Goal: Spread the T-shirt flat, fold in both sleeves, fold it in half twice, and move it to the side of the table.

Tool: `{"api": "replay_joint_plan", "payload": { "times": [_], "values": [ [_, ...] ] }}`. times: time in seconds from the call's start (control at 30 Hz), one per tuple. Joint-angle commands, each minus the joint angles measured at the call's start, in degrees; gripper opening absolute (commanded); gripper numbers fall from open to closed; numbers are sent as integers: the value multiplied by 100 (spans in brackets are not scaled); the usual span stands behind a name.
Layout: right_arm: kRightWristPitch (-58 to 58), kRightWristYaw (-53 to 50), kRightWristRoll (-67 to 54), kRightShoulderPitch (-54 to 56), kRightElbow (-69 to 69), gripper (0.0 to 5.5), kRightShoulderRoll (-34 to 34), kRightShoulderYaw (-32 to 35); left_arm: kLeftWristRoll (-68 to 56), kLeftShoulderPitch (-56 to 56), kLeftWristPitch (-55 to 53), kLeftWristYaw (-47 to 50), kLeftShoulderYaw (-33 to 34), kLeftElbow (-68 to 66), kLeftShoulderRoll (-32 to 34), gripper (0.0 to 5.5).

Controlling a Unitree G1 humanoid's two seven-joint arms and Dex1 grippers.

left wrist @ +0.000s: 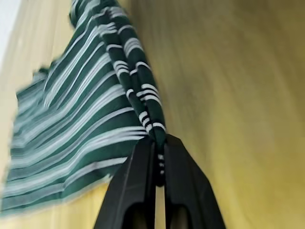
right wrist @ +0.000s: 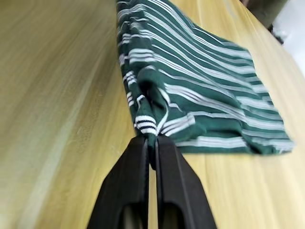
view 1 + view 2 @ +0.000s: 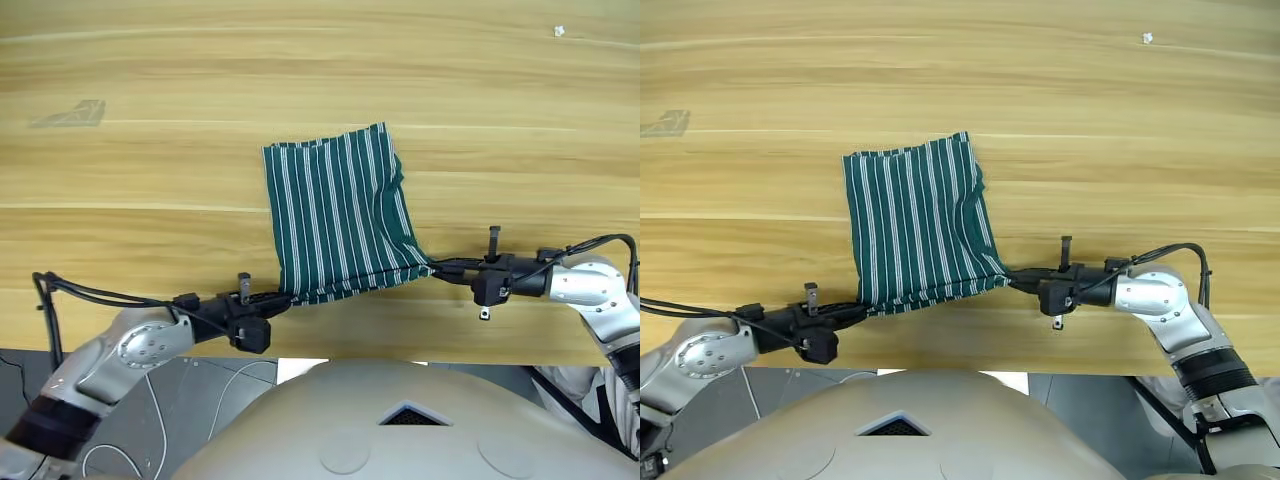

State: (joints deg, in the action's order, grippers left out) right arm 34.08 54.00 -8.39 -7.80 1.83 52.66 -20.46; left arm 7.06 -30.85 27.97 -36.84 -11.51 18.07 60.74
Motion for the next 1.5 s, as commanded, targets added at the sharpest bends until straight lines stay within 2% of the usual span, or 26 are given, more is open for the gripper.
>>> {"api": "replay_joint_plan", "payload": {
  "times": [0.03, 0.2, 0.33, 0.43, 0.53, 0.63, 0.8, 0.93, 1.03, 1.23, 1.47, 1.5],
  "values": [
    [-1477, 791, -1616, -608, -1085, 0, 824, 433, -1068, -518, -678, -607, 662, 718, 483, 6],
    [-2784, 1499, -3230, -1236, -2241, 0, 1299, 1041, -1823, -1375, -1216, -1339, 1048, 1745, 736, 6],
    [-3382, 1754, -3668, -1496, -2828, 0, 1370, 1540, -1713, -2140, -1344, -1792, 1344, 2391, 798, 6],
    [-3693, 1914, -3912, -1844, -3154, 0, 1421, 2090, -1988, -2416, -1540, -2160, 1872, 2542, 772, 6],
    [-3928, 1963, -3610, -1315, -2825, 0, 1173, 1977, -2401, -1767, -1838, -2292, 2096, 2262, 696, 6],
    [-3853, 1900, -2549, -390, -2222, 0, 793, 1430, -2563, -602, -2226, -2278, 1934, 1786, 627, 6],
    [-3554, 1731, -1258, 1405, -962, 0, -184, 757, -1764, 1326, -2476, -2146, 1021, 686, 155, 6],
    [-3282, 1731, -721, 2288, -48, 0, -844, 430, -1367, 2019, -2624, -2057, 492, 460, -267, 6],
    [-3032, 1727, -385, 2546, 476, 0, -1151, 283, -1035, 2595, -2727, -1820, 276, 105, -654, 6],
    [-2788, 1808, -170, 2604, 913, 0, -1309, 279, -721, 3352, -2972, -1452, 146, -281, -1224, 6],
    [-2753, 1748, -78, 2642, 1001, 0, -1483, 327, -657, 3397, -3042, -1431, 89, -542, -1426, 6],
    [-2770, 1706, -67, 2647, 1013, 0, -1504, 343, -616, 3385, -3037, -1368, 83, -607, -1476, 42]
  ]
}}
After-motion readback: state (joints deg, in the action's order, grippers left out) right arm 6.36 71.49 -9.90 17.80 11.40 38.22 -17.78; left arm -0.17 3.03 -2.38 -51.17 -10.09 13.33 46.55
